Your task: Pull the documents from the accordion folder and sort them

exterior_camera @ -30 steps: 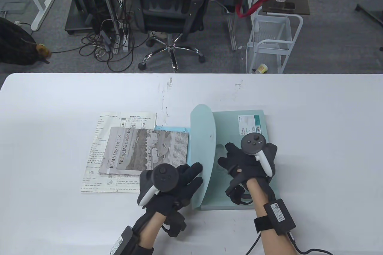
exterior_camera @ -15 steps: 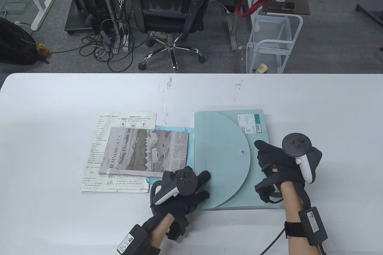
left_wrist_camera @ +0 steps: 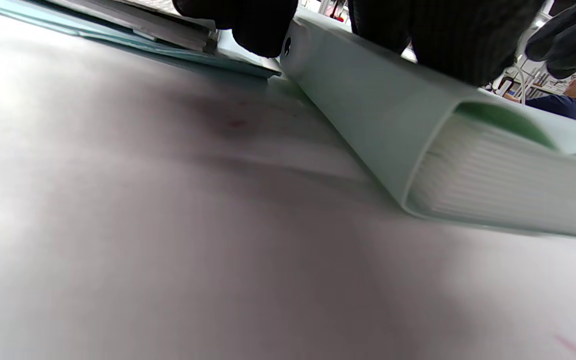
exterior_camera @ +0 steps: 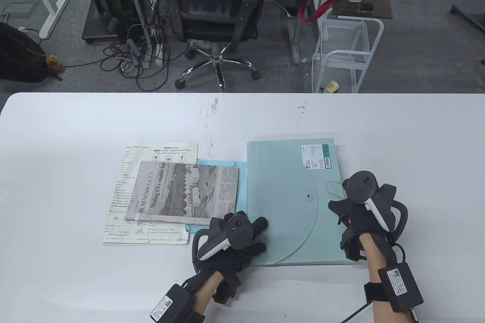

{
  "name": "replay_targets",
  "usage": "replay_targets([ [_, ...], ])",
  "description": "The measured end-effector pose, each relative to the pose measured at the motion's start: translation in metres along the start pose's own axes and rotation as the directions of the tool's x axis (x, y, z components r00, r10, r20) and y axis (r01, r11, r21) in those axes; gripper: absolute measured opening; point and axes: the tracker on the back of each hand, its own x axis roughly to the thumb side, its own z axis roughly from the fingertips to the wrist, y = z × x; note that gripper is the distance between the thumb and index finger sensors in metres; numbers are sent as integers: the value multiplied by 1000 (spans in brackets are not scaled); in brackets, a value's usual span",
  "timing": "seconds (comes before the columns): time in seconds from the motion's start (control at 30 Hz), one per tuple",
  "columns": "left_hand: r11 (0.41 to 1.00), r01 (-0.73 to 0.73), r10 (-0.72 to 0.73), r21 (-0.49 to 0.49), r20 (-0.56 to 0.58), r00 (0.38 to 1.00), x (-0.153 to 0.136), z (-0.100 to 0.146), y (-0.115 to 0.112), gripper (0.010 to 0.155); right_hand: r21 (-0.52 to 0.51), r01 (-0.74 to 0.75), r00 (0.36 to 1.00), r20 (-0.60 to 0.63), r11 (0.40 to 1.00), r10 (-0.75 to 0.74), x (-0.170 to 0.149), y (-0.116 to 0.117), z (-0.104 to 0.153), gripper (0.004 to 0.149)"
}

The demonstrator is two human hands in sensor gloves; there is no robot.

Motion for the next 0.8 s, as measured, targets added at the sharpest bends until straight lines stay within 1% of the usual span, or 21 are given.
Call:
replay_targets([
  [0.07, 1000, 10, -10, 4, -4, 1000, 1, 0, 0, 63, -44, -42, 999, -1, 998, 42, 5, 8, -2, 83],
  [0.13, 1000, 3, -3, 5, -7, 1000, 1, 0, 0, 62, -76, -49, 999, 0, 996, 49, 9, 12, -3, 83],
  [0.17, 1000, 4, -4, 6, -8, 1000, 1, 0, 0, 62, -93, -58, 998, -3, 994, 58, 11, 13, -4, 79],
  [0.2, 1000, 10, -10, 8, -10, 1000, 2, 0, 0, 62, -114, -70, 998, -7, 991, 70, 13, 14, -5, 74],
  [0.3, 1000, 11, -11, 7, -10, 1000, 2, 0, 0, 63, -193, -38, 999, -14, 980, 36, 14, 13, -9, 50],
  [0.33, 1000, 22, -22, 12, -9, 1000, 3, 0, -1, 62, -220, -7, 1000, -14, 976, 4, 14, 13, -11, 44],
  [0.37, 999, 29, -29, 14, -10, 1000, 3, 0, -1, 62, -227, 9, 1000, -14, 974, -13, 15, 13, -12, 39],
  [0.4, 1000, 27, -27, 11, -10, 1000, 3, 0, -1, 62, -220, 13, 1000, -17, 975, -18, 15, 13, -14, 37],
  [0.53, 1000, 28, -28, -1, -14, 1000, 4, 0, -1, 63, -222, 41, 998, -29, 974, -49, 12, 12, -15, 38],
  [0.63, 999, 49, -49, -4, -13, 999, 6, 0, -1, 63, -268, 82, 995, -27, 960, -93, 10, 7, -13, 38],
  [0.7, 998, 59, -59, -8, -7, 998, 7, 0, -1, 63, -321, 147, 987, -8, 936, -158, 7, 2, -11, 37],
  [0.8, 999, 47, -48, -19, -11, 999, 7, -1, -2, 63, -341, 180, 981, -7, 923, -193, 5, -6, -8, 37],
])
